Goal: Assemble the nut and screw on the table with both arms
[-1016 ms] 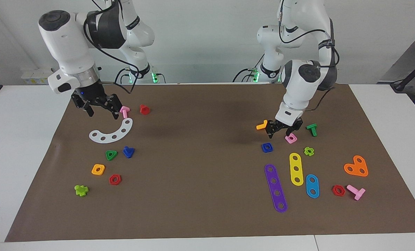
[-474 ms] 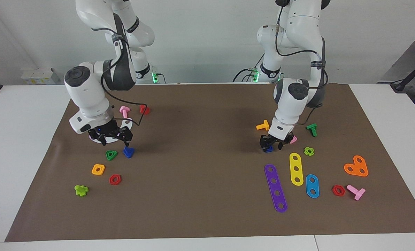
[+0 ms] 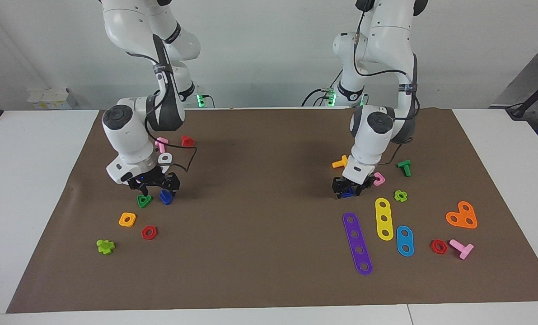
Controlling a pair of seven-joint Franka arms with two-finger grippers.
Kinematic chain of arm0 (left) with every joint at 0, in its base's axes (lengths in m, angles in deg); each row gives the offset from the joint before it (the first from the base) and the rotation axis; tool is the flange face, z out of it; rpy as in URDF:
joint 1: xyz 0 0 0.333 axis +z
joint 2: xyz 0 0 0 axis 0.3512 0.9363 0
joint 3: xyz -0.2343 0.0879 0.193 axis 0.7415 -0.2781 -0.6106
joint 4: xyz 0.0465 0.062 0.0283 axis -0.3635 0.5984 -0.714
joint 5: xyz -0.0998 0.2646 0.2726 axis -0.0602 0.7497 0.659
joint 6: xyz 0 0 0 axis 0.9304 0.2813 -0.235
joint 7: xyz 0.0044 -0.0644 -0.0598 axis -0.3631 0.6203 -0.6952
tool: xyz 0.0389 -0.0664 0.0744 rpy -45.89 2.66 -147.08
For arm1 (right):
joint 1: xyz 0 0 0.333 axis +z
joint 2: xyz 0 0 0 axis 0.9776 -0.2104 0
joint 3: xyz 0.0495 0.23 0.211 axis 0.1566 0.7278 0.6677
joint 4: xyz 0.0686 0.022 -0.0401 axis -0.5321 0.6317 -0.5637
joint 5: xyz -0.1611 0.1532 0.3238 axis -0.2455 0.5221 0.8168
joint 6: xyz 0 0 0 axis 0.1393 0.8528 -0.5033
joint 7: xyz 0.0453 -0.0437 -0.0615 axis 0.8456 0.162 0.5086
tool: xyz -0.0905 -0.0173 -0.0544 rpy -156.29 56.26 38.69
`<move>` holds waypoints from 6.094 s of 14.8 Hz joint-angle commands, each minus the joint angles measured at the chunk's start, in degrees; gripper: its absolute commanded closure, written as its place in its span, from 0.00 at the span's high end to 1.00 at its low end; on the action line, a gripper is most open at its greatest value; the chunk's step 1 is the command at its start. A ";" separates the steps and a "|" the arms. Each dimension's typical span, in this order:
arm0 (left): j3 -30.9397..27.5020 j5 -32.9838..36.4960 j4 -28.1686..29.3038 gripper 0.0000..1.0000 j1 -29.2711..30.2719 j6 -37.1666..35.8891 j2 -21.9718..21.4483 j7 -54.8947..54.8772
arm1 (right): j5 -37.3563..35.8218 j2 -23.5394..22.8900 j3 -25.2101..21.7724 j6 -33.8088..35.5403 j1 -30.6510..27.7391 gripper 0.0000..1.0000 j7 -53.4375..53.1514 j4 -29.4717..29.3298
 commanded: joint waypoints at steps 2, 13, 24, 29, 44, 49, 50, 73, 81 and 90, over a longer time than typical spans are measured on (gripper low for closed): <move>-0.92 -0.68 0.45 0.58 -1.00 -3.76 -0.78 0.78 | 0.18 0.84 0.14 -1.85 0.23 0.88 1.82 2.11; -0.83 -0.68 0.62 0.13 -1.53 -4.46 -0.96 6.31 | -0.18 0.67 0.14 -1.76 -0.12 0.00 1.99 1.58; -0.83 -0.24 -10.79 0.00 -1.35 -17.19 -0.95 7.46 | -0.79 1.02 1.81 0.44 12.69 0.00 -21.44 -5.27; -1.18 -0.68 -17.82 0.00 -0.39 -25.37 -1.04 6.41 | -3.24 -0.92 1.81 0.79 20.96 0.00 -35.52 -9.14; -1.18 -5.42 -31.28 0.00 4.10 -45.25 -1.66 0.78 | -5.19 -3.73 1.72 0.71 29.76 0.00 -44.50 -7.13; -0.66 -7.19 -31.19 0.00 1.13 -43.41 -1.57 4.80 | -6.50 -4.35 1.72 -0.53 29.85 0.20 -44.68 -5.89; -0.66 -7.19 -31.02 0.00 0.41 -41.83 -1.57 6.91 | -6.68 -4.43 1.72 -0.53 29.85 0.42 -44.68 -5.98; -0.39 -8.85 -29.35 0.00 -22.35 -21.69 10.29 29.78 | 3.25 14.99 1.29 29.86 -1.96 0.99 -10.76 -17.91; -0.39 -11.93 -26.88 0.00 -25.08 -20.28 10.65 30.66 | 2.20 14.81 1.02 45.17 -2.50 0.99 -9.35 -29.27; -0.39 -13.51 -25.22 0.00 -27.28 -22.57 9.86 33.39 | 2.02 16.05 1.02 46.41 -2.41 0.99 -7.07 -29.27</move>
